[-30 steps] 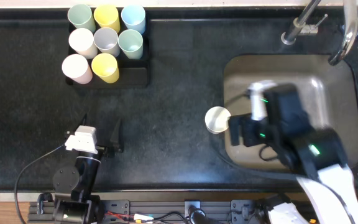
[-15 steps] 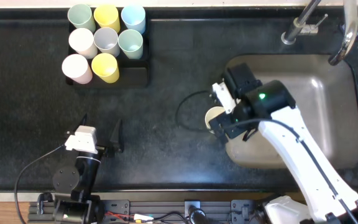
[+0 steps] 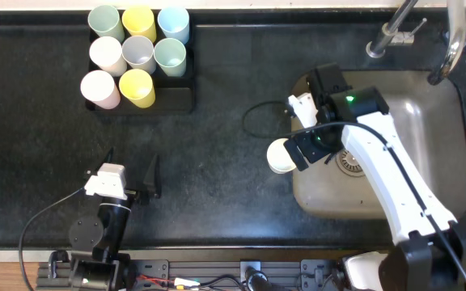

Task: Store Cups

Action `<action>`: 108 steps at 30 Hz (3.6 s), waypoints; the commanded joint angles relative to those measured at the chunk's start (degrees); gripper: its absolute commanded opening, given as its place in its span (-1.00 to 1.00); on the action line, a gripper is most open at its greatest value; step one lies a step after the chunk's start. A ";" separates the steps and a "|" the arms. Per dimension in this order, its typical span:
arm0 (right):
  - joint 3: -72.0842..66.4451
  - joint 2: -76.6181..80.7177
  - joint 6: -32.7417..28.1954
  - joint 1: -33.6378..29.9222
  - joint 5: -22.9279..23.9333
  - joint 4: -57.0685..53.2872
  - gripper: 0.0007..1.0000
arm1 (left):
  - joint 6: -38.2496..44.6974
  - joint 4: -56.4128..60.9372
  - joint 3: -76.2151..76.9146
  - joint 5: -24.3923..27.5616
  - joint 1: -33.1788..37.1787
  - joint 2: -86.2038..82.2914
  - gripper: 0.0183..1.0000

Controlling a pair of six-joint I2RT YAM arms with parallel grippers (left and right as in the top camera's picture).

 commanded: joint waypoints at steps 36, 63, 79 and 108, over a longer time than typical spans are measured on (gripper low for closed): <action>61.48 24.28 6.56 16.87 -10.21 -16.39 -0.91 | -0.48 0.11 -0.26 0.11 -0.22 -0.46 1.00; 81.94 50.10 2.51 22.16 -3.30 -12.87 -0.91 | -0.48 0.11 -0.26 0.11 -0.22 -0.46 1.00; 81.61 53.70 2.29 22.86 -3.69 -11.13 -0.91 | -0.48 0.11 -0.26 0.11 -0.22 -0.46 1.00; 81.61 56.13 1.46 22.49 -0.44 -9.05 1.00 | -0.48 0.11 -0.26 0.11 -0.22 -0.46 1.00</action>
